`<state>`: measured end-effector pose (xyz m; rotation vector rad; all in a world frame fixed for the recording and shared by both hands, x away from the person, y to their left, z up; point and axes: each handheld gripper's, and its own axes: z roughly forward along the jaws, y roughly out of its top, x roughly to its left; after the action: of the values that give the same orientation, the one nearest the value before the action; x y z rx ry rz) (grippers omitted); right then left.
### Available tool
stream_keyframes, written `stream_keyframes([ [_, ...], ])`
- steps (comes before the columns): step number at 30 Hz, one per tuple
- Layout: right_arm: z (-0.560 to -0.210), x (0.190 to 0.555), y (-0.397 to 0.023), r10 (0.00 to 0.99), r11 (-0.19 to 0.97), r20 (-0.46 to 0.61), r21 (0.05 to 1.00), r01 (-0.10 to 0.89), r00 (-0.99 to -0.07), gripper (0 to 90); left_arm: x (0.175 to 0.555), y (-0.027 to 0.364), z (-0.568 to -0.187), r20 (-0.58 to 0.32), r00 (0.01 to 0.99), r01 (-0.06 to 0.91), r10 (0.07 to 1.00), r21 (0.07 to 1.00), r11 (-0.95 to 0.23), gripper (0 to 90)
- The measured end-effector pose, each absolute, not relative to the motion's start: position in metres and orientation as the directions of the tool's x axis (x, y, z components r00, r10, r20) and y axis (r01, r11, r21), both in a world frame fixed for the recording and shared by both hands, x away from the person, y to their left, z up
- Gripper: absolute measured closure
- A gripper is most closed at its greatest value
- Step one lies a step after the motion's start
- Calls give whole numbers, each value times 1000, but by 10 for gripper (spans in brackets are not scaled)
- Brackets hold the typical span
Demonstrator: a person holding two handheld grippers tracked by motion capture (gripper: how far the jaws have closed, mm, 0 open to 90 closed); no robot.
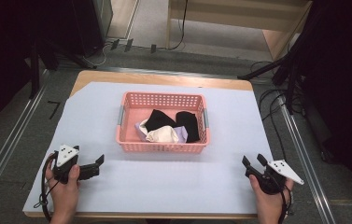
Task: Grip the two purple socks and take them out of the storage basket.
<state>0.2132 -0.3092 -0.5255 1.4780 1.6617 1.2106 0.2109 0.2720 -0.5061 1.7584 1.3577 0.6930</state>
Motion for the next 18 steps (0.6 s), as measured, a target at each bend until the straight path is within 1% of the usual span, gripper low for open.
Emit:
stream_keyframes([
  [2, -525, 213, -308, 972, -33, 127, 907, 420, -197, 377, 211, 272, -506, -44, 277, 526, 960, 843, -113, 30],
  [5, -523, 213, -306, 969, -61, 151, 913, 404, -195, 371, 210, 271, -506, -39, 278, 524, 960, 843, -118, 30],
  [9, -514, 214, -298, 967, -58, 147, 921, 384, -206, 375, 210, 271, -506, -38, 278, 523, 960, 844, -118, 30],
  [10, -507, 215, -293, 964, -56, 148, 927, 371, -223, 389, 210, 271, -506, -34, 280, 523, 959, 843, -123, 30],
  [12, -504, 216, -291, 964, -50, 141, 929, 367, -226, 396, 210, 271, -506, -33, 281, 522, 959, 844, -124, 30],
  [13, -498, 217, -285, 960, -34, 131, 933, 360, -248, 404, 210, 271, -506, -30, 282, 523, 959, 842, -128, 30],
  [18, -486, 224, -268, 948, -25, 132, 938, 347, -290, 414, 210, 271, -506, -28, 282, 520, 959, 844, -128, 30],
])
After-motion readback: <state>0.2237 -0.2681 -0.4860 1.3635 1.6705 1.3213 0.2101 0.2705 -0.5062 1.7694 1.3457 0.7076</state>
